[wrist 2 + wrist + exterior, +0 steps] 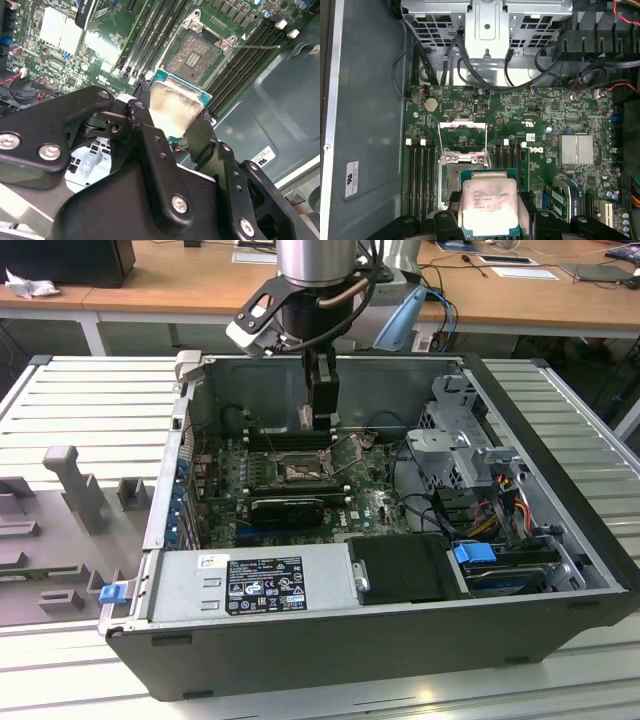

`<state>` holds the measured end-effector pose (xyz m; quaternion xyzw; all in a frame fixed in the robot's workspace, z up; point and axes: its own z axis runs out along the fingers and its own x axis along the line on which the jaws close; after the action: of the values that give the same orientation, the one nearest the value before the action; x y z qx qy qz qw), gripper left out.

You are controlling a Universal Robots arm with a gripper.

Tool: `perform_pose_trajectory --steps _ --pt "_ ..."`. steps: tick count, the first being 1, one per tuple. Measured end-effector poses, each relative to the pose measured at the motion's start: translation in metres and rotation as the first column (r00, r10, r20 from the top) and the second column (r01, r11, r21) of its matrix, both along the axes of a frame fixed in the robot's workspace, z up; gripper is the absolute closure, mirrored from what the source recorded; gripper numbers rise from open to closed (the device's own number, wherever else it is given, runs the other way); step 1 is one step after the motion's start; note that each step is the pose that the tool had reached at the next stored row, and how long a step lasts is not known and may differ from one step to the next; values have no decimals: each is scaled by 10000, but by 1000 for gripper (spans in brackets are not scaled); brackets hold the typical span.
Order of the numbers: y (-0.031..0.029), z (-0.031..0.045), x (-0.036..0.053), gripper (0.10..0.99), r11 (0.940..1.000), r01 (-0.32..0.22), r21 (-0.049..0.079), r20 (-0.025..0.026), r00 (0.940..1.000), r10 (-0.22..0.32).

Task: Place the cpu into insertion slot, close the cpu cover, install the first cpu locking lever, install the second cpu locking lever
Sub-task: 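Place the cpu into insertion slot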

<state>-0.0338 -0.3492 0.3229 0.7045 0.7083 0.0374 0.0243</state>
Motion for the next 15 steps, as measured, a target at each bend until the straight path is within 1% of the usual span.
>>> perform_pose_trajectory --steps 2,6,8,15 --pt "0 -49 -1 557 10000 9 -5 -20 10000 -9" --pt "0 -92 0 557 10000 17 -4 -29 10000 -17" --pt "1 -124 0 557 10000 20 -4 -50 10000 -20" --pt "1 -217 -11 557 10000 44 -4 -69 10000 -44"
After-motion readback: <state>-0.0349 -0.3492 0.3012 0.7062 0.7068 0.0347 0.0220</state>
